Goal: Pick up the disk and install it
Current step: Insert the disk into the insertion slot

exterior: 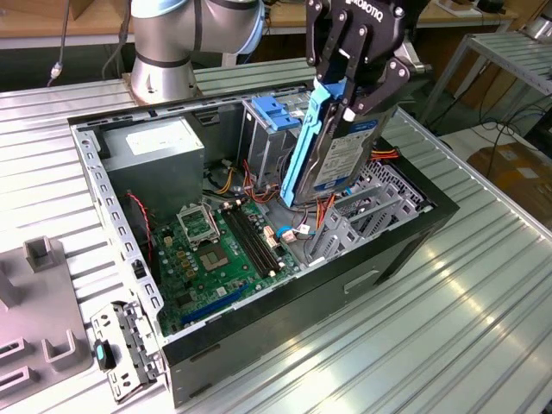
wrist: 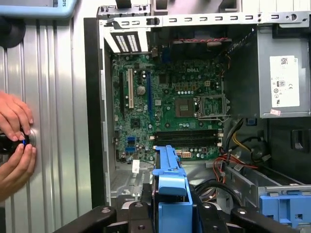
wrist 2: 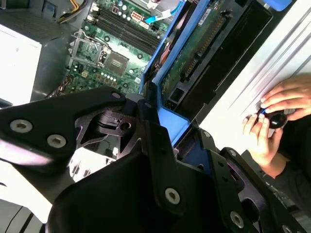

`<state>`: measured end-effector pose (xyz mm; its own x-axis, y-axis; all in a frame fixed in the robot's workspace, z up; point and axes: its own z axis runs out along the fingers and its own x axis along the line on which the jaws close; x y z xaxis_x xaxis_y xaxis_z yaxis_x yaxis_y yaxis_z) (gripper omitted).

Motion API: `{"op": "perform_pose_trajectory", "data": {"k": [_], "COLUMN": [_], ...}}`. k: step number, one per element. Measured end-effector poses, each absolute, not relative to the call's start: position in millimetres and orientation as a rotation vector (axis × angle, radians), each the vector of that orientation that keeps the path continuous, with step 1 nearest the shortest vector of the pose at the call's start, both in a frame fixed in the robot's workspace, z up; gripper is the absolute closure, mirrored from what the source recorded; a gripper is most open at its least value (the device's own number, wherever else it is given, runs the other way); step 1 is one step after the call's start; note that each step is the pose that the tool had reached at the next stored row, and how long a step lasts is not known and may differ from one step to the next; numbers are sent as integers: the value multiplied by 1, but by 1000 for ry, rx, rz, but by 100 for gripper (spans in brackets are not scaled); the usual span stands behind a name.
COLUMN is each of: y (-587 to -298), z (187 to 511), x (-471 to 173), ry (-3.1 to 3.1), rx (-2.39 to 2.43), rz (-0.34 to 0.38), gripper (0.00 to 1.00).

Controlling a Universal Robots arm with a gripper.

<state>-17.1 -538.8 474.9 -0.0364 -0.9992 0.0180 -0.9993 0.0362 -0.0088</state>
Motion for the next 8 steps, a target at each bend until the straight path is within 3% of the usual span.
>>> {"op": "perform_pose_trajectory", "data": {"k": [8], "y": [-548], "z": [474], "x": [10], "ry": [-2256], "rx": [2176], "rz": [30], "gripper": [63]}}
